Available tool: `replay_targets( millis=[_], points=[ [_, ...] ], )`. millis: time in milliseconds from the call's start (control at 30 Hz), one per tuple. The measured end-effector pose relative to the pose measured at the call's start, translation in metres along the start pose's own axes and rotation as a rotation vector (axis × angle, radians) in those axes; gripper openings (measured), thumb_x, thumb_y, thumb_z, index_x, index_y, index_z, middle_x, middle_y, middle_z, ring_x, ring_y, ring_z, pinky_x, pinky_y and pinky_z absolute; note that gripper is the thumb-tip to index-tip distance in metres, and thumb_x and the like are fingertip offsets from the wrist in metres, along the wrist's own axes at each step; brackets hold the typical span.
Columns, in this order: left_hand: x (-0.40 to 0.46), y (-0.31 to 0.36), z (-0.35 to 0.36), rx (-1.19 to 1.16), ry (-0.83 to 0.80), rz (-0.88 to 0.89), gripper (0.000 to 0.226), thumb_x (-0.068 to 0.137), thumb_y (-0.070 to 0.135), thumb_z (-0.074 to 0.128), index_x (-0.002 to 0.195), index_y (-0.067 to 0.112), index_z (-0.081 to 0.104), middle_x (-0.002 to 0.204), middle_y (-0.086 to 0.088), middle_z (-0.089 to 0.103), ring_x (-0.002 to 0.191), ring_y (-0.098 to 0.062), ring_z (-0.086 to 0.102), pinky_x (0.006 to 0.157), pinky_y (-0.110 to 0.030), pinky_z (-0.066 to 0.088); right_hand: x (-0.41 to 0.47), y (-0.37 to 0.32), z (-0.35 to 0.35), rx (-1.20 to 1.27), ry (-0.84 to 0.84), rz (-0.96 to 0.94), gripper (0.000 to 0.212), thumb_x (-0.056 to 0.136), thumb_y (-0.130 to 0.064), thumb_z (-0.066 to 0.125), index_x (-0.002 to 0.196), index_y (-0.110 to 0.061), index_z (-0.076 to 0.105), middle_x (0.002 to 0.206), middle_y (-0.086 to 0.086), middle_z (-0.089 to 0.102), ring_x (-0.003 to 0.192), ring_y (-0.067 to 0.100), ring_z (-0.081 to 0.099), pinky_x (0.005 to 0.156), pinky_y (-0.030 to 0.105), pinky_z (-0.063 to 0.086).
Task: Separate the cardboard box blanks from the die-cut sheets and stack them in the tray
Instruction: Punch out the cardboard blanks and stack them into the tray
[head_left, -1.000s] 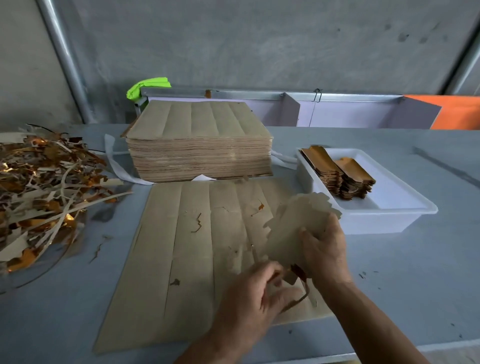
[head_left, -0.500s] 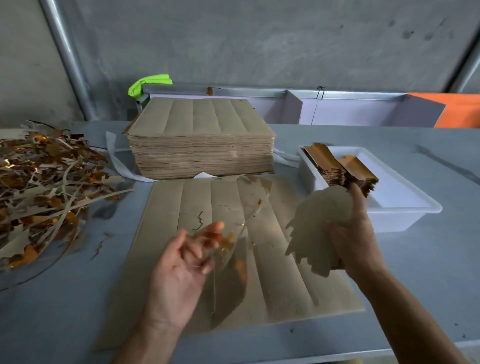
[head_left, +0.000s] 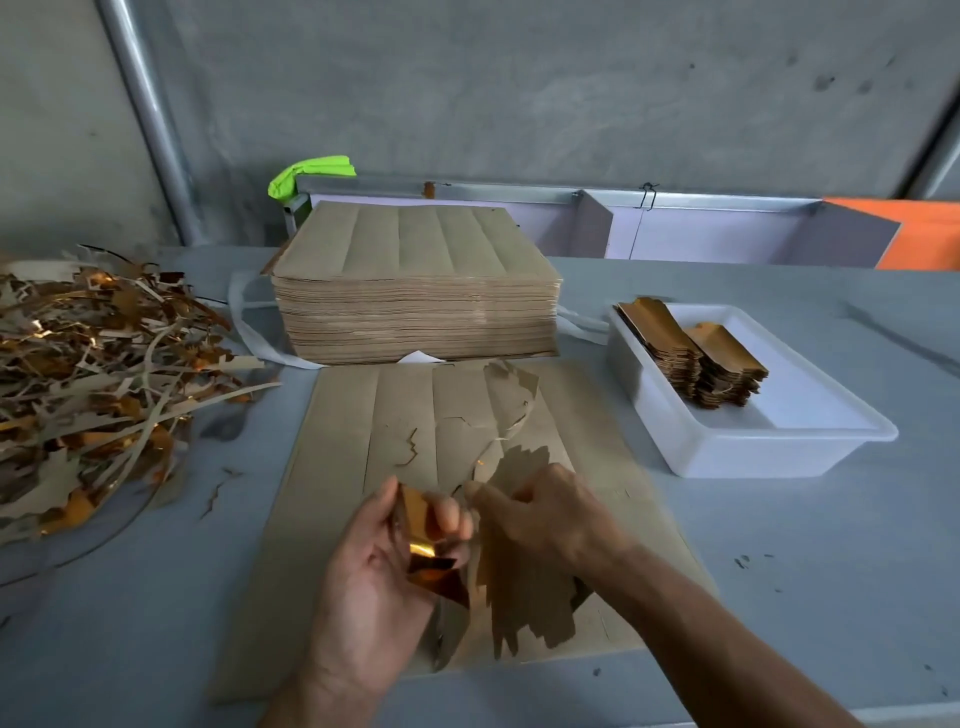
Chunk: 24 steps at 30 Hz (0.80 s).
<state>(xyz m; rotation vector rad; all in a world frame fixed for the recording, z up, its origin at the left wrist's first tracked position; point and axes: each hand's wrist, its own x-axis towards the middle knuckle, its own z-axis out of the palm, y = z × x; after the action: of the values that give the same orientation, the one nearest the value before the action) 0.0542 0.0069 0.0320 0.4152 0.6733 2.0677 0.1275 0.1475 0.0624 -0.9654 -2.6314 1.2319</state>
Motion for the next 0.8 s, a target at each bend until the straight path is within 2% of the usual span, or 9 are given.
replay_targets(
  millis=[100,167,233,300,433,533,600,700,800],
  points=[
    [-0.001,-0.012,0.004,-0.007,-0.013,-0.056,0.042,0.056,0.036,0.088,0.071,0.002,0.069,0.07,-0.016,0.062,0.067,-0.025,0.061,0.059,-0.031,0.053,0.003,-0.005,0.002,-0.07,-0.02,-0.023,0.04,0.091,-0.041,0.057,0.059,-0.019,0.049,0.05,-0.006,0.043,0.029,0.001,0.038,0.034,0.008,0.027],
    [-0.002,-0.015,0.005,-0.02,0.004,-0.078,0.04,0.056,0.035,0.088,0.07,0.003,0.069,0.071,-0.018,0.062,0.067,-0.026,0.061,0.059,-0.032,0.053,0.002,-0.001,0.001,-0.113,-0.037,-0.038,0.031,0.092,-0.029,0.059,0.063,-0.019,0.053,0.055,-0.007,0.046,0.038,0.0,0.045,0.037,0.009,0.033],
    [-0.003,-0.017,0.005,0.005,0.021,-0.088,0.033,0.066,0.034,0.083,0.068,0.004,0.069,0.07,-0.018,0.062,0.065,-0.027,0.061,0.058,-0.032,0.053,0.001,0.007,-0.001,-0.106,-0.051,0.006,0.017,0.091,-0.021,0.06,0.075,-0.014,0.062,0.066,-0.006,0.052,0.053,0.003,0.051,0.044,0.009,0.039],
    [-0.004,-0.017,0.005,0.107,0.059,-0.086,0.029,0.078,0.033,0.068,0.062,0.009,0.068,0.066,-0.015,0.062,0.056,-0.023,0.059,0.053,-0.029,0.051,0.0,0.016,-0.003,-0.007,-0.022,0.09,0.008,0.088,-0.019,0.063,0.085,-0.012,0.066,0.078,-0.004,0.057,0.066,0.006,0.055,0.049,0.011,0.04],
    [0.0,-0.02,0.003,0.484,0.279,0.017,0.037,0.079,0.036,0.056,0.046,0.019,0.056,0.056,-0.01,0.057,0.042,-0.014,0.044,0.041,-0.022,0.033,-0.004,0.029,0.0,0.226,0.08,0.18,0.007,0.083,-0.014,0.069,0.077,-0.015,0.066,0.084,-0.001,0.061,0.077,0.011,0.06,0.055,0.018,0.046],
    [0.007,-0.025,-0.001,0.609,0.468,0.037,0.031,0.081,0.033,0.063,0.057,0.014,0.059,0.052,-0.004,0.055,0.042,-0.009,0.045,0.04,-0.018,0.034,-0.006,0.032,0.005,0.35,0.103,0.224,0.005,0.082,-0.014,0.07,0.078,-0.013,0.068,0.086,0.001,0.064,0.079,0.013,0.062,0.052,0.019,0.046],
    [0.011,-0.029,-0.002,0.738,0.529,0.007,0.03,0.074,0.036,0.073,0.068,0.011,0.057,0.053,0.001,0.054,0.046,-0.008,0.047,0.043,-0.019,0.037,-0.006,0.031,0.008,0.406,0.101,0.21,0.007,0.083,-0.017,0.069,0.078,-0.013,0.068,0.087,0.003,0.066,0.079,0.013,0.064,0.051,0.017,0.046],
    [0.012,-0.035,0.0,0.887,0.502,-0.104,0.058,0.05,0.044,0.089,0.084,0.012,0.054,0.07,-0.002,0.059,0.063,-0.015,0.056,0.053,-0.026,0.042,-0.006,0.03,0.01,0.387,0.083,0.167,0.011,0.087,-0.018,0.065,0.081,-0.01,0.069,0.087,0.003,0.066,0.08,0.013,0.065,0.054,0.017,0.049],
    [0.015,-0.038,-0.003,0.94,0.534,-0.179,0.047,0.061,0.02,0.083,0.093,0.015,0.049,0.085,-0.01,0.061,0.072,-0.021,0.061,0.056,-0.028,0.046,-0.004,0.03,0.013,0.299,0.085,0.13,0.012,0.09,-0.018,0.061,0.081,-0.017,0.069,0.087,-0.003,0.064,0.084,0.012,0.062,0.062,0.018,0.05]
  ],
)
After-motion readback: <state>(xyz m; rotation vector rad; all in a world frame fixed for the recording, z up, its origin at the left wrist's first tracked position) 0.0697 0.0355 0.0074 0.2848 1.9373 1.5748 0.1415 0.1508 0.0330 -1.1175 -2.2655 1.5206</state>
